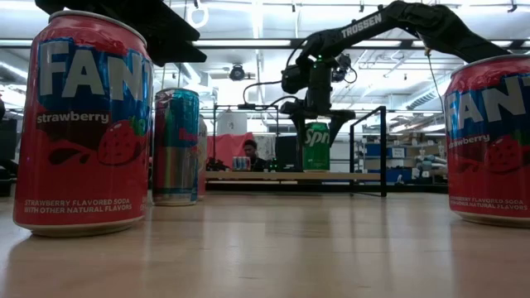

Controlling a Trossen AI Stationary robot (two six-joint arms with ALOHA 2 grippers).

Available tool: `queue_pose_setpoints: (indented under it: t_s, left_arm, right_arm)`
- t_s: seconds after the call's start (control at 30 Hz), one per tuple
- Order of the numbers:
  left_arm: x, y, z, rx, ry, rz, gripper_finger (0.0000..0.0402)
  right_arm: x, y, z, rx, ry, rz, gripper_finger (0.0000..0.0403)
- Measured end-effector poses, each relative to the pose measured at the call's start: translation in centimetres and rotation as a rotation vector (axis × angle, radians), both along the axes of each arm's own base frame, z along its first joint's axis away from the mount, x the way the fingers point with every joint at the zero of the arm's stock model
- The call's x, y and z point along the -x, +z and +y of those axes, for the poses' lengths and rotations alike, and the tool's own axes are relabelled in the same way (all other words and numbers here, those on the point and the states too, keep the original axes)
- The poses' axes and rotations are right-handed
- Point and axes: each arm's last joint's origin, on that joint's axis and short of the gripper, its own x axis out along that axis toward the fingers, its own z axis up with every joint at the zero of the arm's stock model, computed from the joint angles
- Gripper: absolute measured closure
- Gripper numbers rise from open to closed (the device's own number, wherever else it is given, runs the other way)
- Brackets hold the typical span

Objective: Place canned beverage on shelf
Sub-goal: Put the green soda can on the shelf

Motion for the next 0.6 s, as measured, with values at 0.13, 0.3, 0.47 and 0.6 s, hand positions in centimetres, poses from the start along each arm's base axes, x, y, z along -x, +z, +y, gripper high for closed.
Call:
queue_pose_setpoints:
  t_s: [0.13, 0.3, 0.47, 0.6]
  left_arm:
    - [0.0, 0.0, 0.0, 0.000, 0.000, 0.000, 0.0047]
    - [0.0, 0.0, 0.0, 0.000, 0.000, 0.000, 0.0047]
    - [0.0, 0.0, 0.0, 0.000, 0.000, 0.000, 0.0047]
    - [0.0, -0.1, 0.0, -0.001, 0.000, 0.006, 0.0047]
  right_arm:
    - [0.2, 1.0, 0.1, 0.020, 0.005, 0.006, 0.0045]
    - [0.3, 2.4, 0.1, 0.048, 0.008, -0.009, 0.0045]
    - [0.6, 3.8, 0.2, 0.070, 0.004, -0.026, 0.0045]
    - [1.1, 4.4, 0.3, 0.075, -0.001, -0.015, 0.0045]
